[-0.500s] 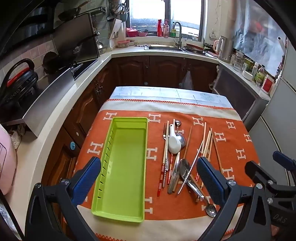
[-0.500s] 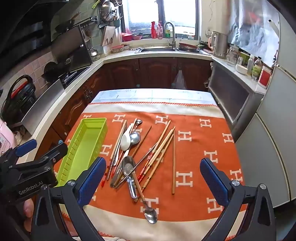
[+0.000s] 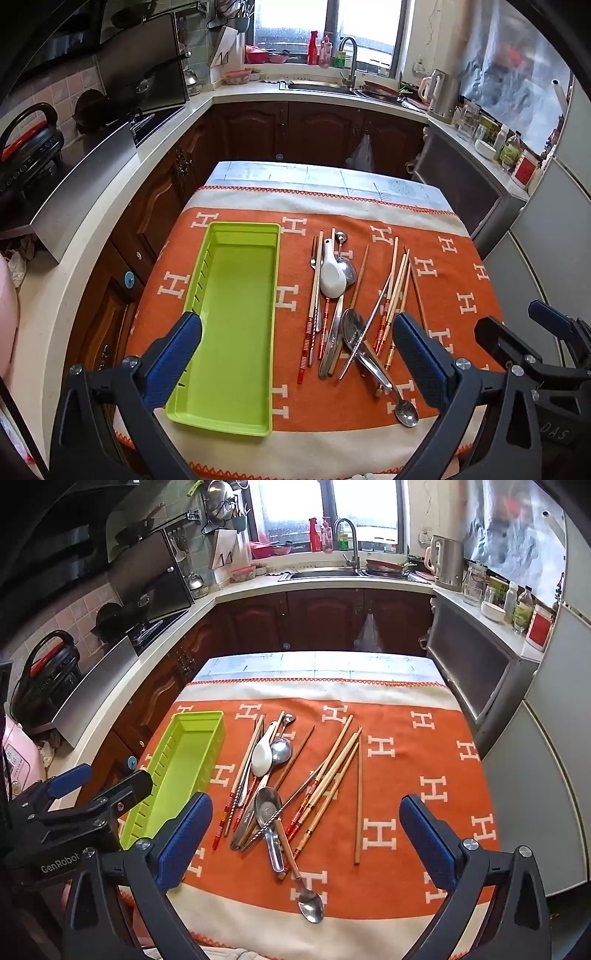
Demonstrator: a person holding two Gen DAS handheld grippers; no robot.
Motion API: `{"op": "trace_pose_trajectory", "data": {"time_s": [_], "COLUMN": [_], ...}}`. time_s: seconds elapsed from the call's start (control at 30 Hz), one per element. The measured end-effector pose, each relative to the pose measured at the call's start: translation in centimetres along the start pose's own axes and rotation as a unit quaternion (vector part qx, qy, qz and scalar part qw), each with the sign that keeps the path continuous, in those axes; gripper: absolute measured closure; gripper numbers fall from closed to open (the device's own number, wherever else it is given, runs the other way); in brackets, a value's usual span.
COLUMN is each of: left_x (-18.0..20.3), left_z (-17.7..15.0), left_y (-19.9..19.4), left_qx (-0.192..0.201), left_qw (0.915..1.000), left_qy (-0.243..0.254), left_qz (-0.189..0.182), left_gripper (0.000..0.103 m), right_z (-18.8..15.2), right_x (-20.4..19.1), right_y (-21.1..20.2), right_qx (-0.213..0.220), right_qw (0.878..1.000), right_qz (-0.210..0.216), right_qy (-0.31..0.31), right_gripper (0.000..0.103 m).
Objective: Organize utensils
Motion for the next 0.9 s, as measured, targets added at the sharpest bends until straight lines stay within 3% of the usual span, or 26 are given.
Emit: {"op": "trace_pose_trajectory", "data": {"time_s": [0.9], "left_x": [-0.09], "left_z": [0.26], "left_y": [0.19], "left_qx": [-0.011], "left_qw": [0.9998], "left_qy": [0.01], "left_qz": [0.015], "left_gripper": [0.001], "right_z": [-0.05], "right_x": [0.43], "right_y": [0.24], "right_qx": [-0.006], "right_qw": [1.0], "right_qz": [-0.001], "right_qy": [0.006], "right_gripper": [0.0]}}
Point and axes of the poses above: each gripper's, at about its wrist camera, not at the fingertips, and y roughly the way its jaws point, x to its right, z to its top, the point moved 10 cm from there along y, roughly the way its jaws point, and after that the axes turned 5 degrees about -y, right-handed, at the moved point
